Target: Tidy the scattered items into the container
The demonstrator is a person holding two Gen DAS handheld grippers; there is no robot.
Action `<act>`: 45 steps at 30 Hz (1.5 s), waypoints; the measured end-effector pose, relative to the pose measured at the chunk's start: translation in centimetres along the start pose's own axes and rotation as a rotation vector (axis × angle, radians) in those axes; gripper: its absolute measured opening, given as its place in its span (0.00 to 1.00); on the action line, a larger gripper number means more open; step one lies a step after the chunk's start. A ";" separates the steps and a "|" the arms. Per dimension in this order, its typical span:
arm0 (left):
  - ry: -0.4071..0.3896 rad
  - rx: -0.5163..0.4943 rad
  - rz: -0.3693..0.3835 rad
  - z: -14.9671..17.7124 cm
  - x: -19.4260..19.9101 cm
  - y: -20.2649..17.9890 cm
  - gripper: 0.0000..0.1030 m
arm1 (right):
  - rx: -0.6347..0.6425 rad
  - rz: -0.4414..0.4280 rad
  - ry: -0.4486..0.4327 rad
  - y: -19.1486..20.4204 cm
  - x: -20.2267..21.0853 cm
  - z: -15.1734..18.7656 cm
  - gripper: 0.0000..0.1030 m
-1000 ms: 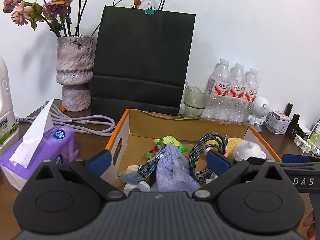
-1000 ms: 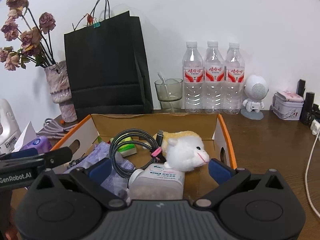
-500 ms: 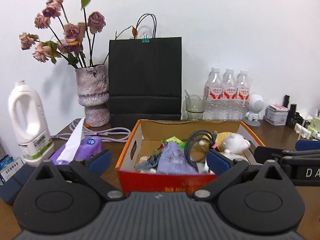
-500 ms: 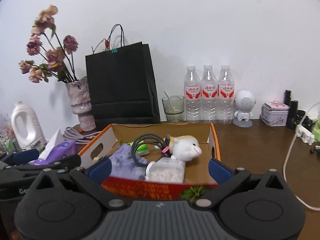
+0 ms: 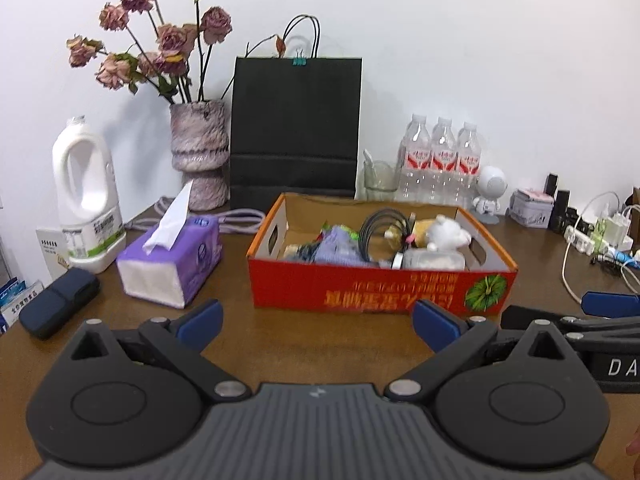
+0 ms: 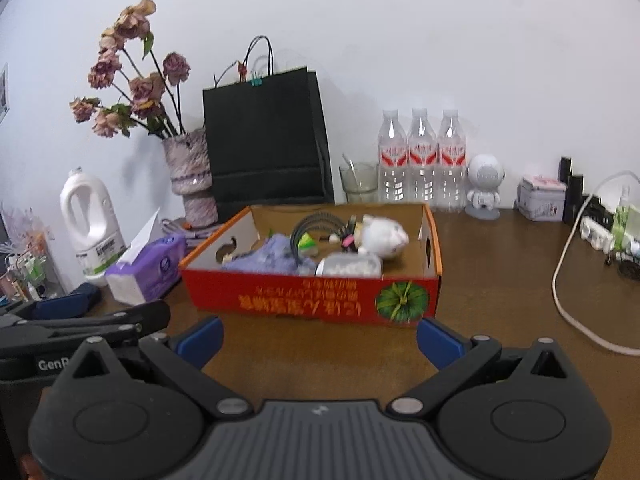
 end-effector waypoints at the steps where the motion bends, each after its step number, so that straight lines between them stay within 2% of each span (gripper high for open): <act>1: 0.006 -0.001 -0.003 0.4 0.1 0.2 1.00 | 0.000 -0.001 0.008 0.2 0.0 0.4 1.00; 10: 0.041 -0.005 -0.017 2.1 0.3 1.0 1.00 | 0.017 -0.003 0.050 1.2 0.3 2.5 1.00; 45: 0.059 -0.013 -0.018 2.5 0.1 0.4 1.00 | 0.007 0.006 0.060 0.7 0.4 2.9 1.00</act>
Point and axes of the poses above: each gripper's, at about its wrist camera, not at the fingertips, and x roughly against the way its jaws point, y to its left, z to its underside, the point moved 8 cm from there along -x, roughly the way its jaws point, and after that the axes turned 14 degrees about x, right-handed, at the moved point
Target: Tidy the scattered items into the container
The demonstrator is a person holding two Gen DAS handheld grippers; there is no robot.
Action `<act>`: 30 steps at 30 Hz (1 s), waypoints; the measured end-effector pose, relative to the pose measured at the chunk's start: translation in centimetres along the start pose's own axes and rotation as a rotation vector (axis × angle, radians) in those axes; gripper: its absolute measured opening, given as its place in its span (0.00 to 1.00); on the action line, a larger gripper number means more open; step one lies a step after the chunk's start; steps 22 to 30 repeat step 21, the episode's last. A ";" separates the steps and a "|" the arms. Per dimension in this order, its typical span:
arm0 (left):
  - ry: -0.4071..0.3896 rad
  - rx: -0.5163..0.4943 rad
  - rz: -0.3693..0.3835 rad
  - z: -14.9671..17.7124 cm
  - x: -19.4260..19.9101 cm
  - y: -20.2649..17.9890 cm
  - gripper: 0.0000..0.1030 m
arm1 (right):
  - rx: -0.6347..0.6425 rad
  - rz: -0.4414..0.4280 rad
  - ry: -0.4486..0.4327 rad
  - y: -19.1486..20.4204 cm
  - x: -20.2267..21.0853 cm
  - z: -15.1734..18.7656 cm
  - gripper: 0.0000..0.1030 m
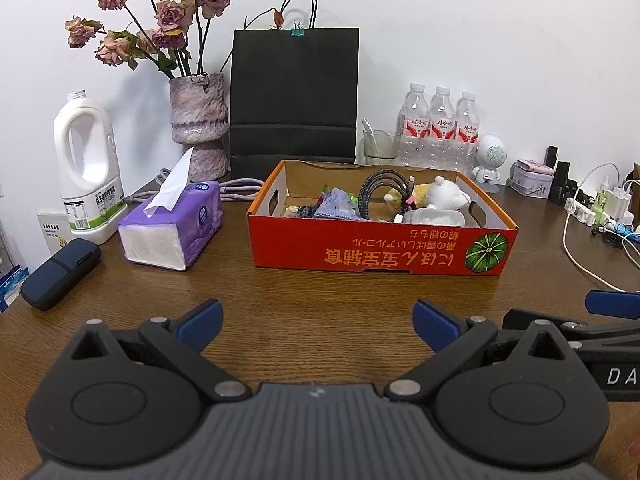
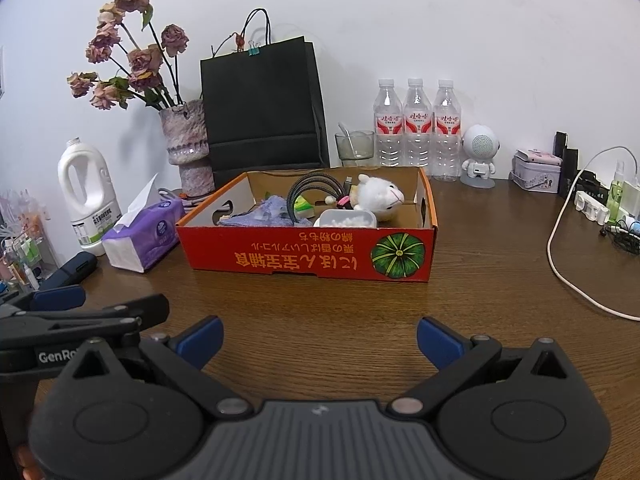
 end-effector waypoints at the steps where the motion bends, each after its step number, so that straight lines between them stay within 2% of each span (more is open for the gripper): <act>1: 0.001 0.000 0.000 0.0 0.0 0.0 1.00 | 0.000 0.000 0.001 0.0 0.0 0.0 1.00; 30: -0.017 -0.008 0.014 0.0 0.1 -0.1 1.00 | -0.007 -0.003 0.000 0.2 0.0 0.1 1.00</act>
Point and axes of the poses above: each gripper's, at about its wrist camera, not at the fingertips, and x roughly against the way its jaws point, y to its left, z to its underside, the point moved 8 cm from there along -x, roughly the way its jaws point, and after that the axes turned 14 degrees about x, right-handed, at the moved point
